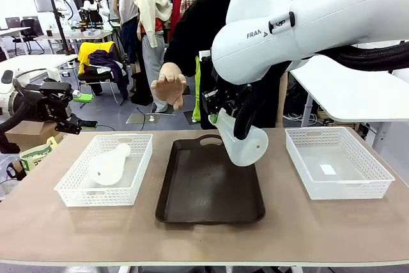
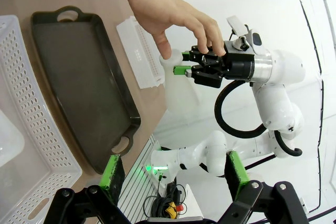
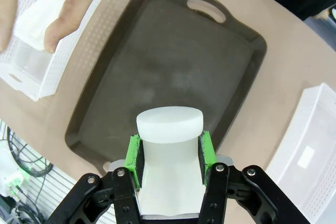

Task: Prepare the laboratory tools.
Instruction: Place the picked Big flask upright in the Handle tray as instructed by the person.

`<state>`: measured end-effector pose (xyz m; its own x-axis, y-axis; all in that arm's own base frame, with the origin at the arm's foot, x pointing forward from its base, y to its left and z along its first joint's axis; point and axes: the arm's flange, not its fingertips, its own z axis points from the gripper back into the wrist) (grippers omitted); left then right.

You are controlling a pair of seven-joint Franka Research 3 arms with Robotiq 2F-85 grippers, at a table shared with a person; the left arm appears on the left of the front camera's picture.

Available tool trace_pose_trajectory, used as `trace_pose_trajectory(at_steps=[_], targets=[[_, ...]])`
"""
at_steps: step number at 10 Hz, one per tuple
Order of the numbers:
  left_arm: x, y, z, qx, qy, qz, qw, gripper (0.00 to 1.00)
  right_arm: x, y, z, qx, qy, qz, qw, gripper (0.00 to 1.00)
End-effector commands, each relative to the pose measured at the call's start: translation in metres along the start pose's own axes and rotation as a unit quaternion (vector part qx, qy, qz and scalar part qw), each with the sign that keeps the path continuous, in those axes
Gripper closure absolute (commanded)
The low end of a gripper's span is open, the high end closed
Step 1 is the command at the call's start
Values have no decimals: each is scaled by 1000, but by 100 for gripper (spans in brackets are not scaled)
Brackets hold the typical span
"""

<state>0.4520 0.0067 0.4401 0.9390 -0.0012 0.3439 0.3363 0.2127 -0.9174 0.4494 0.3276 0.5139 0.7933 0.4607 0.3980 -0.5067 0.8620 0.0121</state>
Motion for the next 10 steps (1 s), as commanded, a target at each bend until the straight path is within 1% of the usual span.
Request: trace_pose_trajectory(at_steps=[1, 10], targets=[[0, -2, 2, -5, -2, -2, 1000, 0, 0, 1, -1, 1, 0, 2, 1000, 100], [0, -2, 2, -5, -2, -2, 1000, 0, 0, 1, -1, 1, 0, 2, 1000, 100]])
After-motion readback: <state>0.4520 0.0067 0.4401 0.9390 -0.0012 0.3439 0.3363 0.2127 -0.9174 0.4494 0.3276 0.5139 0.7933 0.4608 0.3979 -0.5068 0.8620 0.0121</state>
